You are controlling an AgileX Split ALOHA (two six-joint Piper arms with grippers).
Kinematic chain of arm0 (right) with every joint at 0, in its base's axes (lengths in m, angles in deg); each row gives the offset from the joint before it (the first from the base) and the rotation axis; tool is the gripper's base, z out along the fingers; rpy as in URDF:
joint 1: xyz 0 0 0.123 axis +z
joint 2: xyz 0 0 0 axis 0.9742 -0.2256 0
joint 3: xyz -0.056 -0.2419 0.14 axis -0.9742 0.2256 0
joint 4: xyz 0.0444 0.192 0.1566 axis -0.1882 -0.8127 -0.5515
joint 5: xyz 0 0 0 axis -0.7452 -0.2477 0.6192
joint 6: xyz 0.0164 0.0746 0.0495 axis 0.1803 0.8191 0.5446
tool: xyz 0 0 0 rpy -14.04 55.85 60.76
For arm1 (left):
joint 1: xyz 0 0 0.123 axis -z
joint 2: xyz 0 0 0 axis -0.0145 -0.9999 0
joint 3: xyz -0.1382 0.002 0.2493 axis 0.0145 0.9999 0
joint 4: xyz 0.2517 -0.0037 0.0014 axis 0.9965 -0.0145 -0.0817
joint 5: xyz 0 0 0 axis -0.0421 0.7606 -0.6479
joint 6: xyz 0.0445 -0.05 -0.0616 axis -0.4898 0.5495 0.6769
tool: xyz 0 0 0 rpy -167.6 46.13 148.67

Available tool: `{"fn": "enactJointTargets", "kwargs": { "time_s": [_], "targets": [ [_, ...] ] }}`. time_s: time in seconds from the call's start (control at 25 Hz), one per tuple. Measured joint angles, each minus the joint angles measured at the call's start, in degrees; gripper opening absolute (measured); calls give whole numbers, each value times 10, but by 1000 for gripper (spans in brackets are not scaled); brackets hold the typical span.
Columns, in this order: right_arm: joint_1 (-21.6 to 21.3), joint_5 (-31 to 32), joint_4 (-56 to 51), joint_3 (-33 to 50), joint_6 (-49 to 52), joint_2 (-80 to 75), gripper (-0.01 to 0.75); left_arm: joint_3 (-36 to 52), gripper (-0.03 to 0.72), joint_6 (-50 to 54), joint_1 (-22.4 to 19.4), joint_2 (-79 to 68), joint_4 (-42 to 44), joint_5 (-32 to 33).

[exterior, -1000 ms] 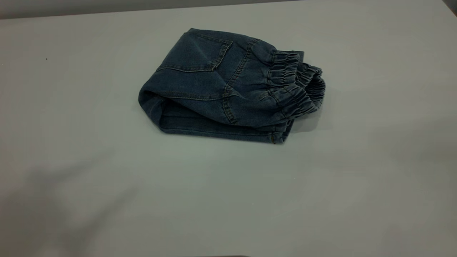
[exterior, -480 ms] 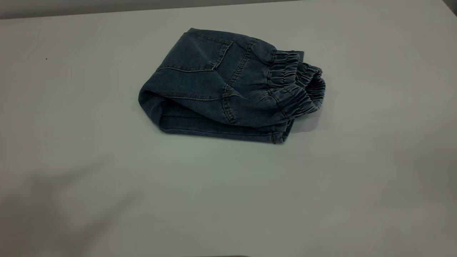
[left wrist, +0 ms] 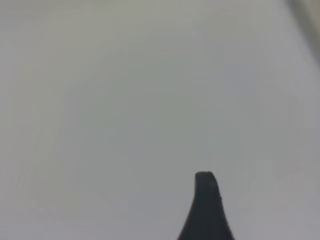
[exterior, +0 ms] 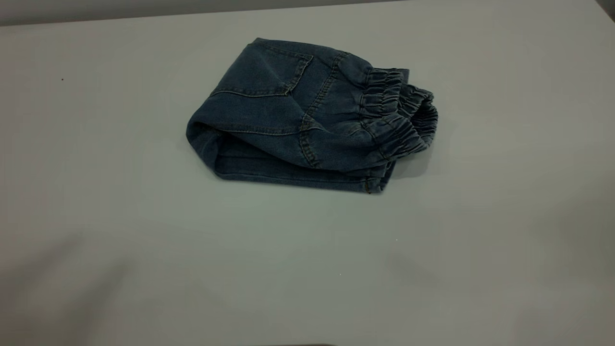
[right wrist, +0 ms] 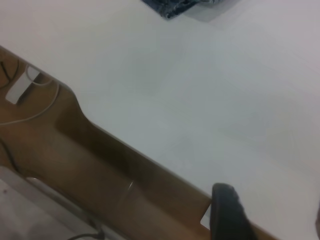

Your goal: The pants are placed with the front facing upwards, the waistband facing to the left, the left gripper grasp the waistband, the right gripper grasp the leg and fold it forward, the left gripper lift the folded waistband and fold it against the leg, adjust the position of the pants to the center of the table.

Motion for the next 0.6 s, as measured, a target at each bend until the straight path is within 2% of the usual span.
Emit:
{"fn": "enactJointTargets", "kwargs": {
  "time_s": [0.16,0.32,0.48,0.6],
  "targets": [
    [0,0,0,0,0,0,309,0,497,-109,3,4,0,137],
    [0,1,0,0,0,0,309,0,497,-281,42,8,0,272],
    [0,1,1,0,0,0,309,0,497,-495,101,11,-1,476],
    [0,1,1,0,0,0,309,0,497,-598,157,23,-31,673]
  ]
}}
